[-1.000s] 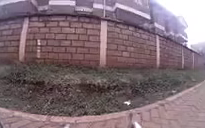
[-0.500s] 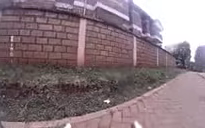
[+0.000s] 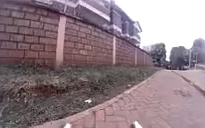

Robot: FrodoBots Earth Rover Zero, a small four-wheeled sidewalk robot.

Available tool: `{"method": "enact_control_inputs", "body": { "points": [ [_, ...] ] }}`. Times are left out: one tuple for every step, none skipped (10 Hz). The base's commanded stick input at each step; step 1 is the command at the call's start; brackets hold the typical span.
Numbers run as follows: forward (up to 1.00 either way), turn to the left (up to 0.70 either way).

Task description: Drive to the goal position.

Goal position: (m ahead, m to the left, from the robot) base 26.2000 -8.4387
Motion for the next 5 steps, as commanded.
{"method": "enact_control_inputs", "body": {
  "points": [
    [0.0,-0.5],
    [0.0,-0.5],
    [0.0,-0.5],
    [0.0,-0.5],
    [0.0,-0.5]
  ]
}}
